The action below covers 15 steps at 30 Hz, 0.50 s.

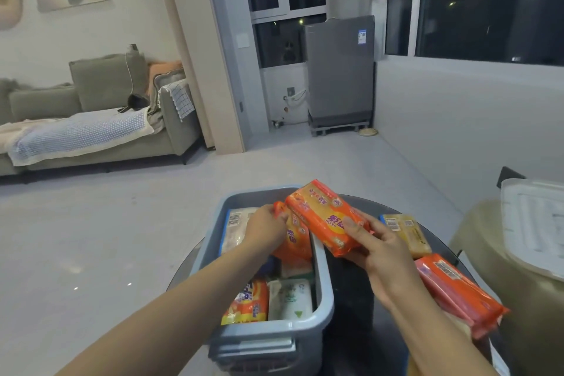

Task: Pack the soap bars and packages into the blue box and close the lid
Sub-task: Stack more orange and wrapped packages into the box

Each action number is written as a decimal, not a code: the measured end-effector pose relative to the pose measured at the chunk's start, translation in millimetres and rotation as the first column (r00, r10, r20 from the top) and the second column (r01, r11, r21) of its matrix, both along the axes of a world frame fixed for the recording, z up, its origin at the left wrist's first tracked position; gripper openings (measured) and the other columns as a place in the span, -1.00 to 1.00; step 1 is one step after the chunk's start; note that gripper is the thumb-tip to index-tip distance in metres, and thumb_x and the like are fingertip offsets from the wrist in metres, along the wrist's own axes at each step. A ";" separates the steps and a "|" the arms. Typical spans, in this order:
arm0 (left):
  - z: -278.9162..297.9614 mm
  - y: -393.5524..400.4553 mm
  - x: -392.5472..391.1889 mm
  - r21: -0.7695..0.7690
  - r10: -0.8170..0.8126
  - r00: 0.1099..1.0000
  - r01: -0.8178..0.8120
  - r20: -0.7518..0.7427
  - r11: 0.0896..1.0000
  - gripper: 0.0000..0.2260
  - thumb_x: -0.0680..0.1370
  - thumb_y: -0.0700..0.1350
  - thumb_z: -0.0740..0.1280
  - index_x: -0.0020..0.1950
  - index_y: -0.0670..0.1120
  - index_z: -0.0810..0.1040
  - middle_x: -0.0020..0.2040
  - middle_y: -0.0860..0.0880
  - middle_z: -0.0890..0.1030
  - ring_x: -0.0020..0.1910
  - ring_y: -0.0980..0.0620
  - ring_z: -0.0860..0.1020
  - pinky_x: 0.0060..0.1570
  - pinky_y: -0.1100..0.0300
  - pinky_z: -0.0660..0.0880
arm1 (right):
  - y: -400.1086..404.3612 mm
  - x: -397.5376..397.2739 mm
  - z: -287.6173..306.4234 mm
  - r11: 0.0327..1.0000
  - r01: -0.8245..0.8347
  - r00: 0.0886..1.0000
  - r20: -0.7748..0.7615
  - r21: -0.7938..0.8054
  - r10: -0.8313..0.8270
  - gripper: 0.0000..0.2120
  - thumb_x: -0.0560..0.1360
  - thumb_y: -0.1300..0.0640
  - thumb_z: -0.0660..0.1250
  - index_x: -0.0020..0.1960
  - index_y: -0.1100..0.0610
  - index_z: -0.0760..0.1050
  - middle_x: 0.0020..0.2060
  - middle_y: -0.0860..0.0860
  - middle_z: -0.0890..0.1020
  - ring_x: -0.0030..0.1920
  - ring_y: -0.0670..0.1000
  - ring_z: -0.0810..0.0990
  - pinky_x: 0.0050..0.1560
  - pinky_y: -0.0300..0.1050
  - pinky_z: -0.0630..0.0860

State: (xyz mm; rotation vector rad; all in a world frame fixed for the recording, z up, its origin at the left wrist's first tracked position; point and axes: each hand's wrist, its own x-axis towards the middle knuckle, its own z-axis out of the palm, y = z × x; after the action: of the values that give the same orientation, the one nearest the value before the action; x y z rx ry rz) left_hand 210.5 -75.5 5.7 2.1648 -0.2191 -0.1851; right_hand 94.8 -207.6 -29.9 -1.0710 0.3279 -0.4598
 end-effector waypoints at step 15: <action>-1.3 21.3 4.8 -0.132 -0.192 0.942 0.161 -0.275 0.978 -0.56 0.65 -0.06 0.11 0.52 -0.13 0.18 0.53 -0.11 0.22 0.49 -0.10 0.25 0.35 0.15 0.33 | 1.9 0.0 1.6 0.999 0.039 0.999 -0.021 0.018 -0.039 -0.43 0.18 -0.02 0.49 0.16 0.11 0.51 0.04 0.08 0.66 -0.03 0.04 0.68 -0.26 -0.12 0.61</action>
State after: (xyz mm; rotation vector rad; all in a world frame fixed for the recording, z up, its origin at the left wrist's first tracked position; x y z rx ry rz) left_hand 215.3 -54.2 4.4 1.9818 -0.2500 -0.5735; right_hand 94.7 -205.6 -28.3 -1.0534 0.3713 -0.4797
